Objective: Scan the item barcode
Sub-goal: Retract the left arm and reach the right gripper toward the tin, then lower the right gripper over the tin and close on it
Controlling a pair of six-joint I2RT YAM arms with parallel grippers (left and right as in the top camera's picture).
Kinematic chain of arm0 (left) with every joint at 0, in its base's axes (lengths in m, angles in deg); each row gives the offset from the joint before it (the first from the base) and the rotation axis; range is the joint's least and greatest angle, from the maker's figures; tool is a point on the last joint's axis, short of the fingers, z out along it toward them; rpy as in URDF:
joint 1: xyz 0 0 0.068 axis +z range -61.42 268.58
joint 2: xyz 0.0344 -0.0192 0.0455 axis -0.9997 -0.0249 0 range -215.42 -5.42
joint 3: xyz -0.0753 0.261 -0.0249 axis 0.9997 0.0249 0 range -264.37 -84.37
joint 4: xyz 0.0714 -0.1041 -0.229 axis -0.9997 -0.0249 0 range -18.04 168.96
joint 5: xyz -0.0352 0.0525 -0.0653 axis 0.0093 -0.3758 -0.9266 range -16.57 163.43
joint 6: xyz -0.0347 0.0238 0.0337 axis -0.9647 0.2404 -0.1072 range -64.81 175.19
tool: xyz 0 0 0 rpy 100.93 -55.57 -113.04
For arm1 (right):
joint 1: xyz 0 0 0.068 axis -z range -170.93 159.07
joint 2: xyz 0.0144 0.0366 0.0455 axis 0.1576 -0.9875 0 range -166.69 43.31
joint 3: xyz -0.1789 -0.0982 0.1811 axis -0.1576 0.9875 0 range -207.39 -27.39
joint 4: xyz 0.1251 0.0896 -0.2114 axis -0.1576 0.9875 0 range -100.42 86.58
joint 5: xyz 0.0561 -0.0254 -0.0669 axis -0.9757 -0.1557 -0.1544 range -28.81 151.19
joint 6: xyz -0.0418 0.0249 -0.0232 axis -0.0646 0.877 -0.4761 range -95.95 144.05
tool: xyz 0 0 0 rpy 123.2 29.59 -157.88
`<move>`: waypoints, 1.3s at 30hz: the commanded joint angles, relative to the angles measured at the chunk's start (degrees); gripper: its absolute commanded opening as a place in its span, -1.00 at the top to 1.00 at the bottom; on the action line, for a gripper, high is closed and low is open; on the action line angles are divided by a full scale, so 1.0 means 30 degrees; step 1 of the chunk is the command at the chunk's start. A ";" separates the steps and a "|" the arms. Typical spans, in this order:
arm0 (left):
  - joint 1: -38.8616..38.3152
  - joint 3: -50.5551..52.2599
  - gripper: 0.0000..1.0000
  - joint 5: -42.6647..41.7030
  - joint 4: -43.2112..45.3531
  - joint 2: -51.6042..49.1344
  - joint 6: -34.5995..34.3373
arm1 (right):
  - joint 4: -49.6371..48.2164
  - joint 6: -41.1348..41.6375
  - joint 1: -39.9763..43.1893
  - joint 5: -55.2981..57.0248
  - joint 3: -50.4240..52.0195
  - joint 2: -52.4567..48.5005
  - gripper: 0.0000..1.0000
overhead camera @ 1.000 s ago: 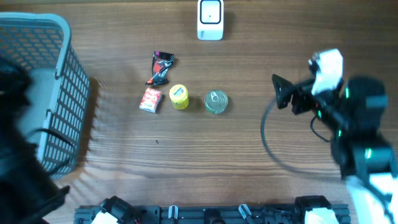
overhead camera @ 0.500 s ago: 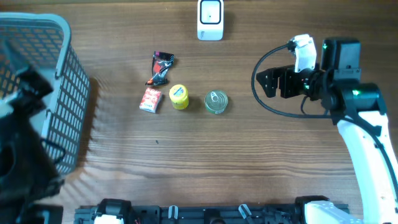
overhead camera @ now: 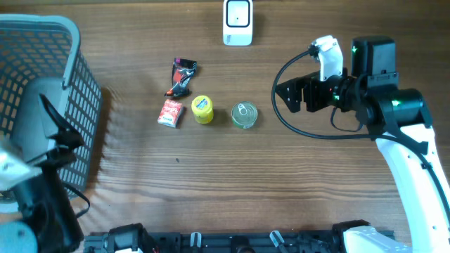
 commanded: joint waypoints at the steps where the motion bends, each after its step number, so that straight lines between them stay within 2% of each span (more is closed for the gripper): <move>1: -0.0226 0.0073 -1.00 -0.0546 0.1202 0.0488 -0.0583 | -0.0452 0.0525 -0.1005 0.0510 -0.0430 -0.0182 -1.00; 4: -0.0226 0.0073 -1.00 -0.0554 0.3082 0.0430 -0.0590 | -0.0204 -0.0168 -0.3534 0.6564 -0.0430 -0.0503 -1.00; 6: -0.0226 0.0073 -1.00 -0.0554 0.3818 0.0393 -0.0612 | -0.0634 -0.1013 -0.5362 0.8225 -0.0430 -0.1158 -1.00; 9: -0.0226 0.0073 -1.00 -0.0546 0.3912 0.0160 -0.0583 | -0.1144 -0.0933 -0.6477 1.0353 -0.0430 -0.2987 -1.00; 14: -0.0226 0.0073 -1.00 -0.0546 0.3606 0.0138 -0.0583 | -0.1268 -0.0976 -0.6331 0.9537 -0.0430 -0.6965 -1.00; 17: -0.0226 0.0073 -1.00 -0.0554 0.3060 0.0138 -0.0590 | -0.1355 -0.1916 -0.6404 0.7803 -0.0430 -0.8000 -1.00; 21: -0.0226 0.0073 -1.00 -0.0554 0.2011 0.0102 -0.0583 | -0.1923 -0.1923 -0.6404 0.7410 -0.0430 -0.8794 -1.00; 31: -0.0226 0.0073 -1.00 -0.0554 -0.0248 0.0102 -0.0583 | -0.2280 0.2703 -0.6550 0.7949 -0.0430 -0.9027 -1.00; 39: -0.0226 0.0073 -1.00 -0.0554 -0.1180 0.0102 -0.0590 | -0.3512 0.3228 -0.7198 0.7257 -0.0466 -1.1111 -1.00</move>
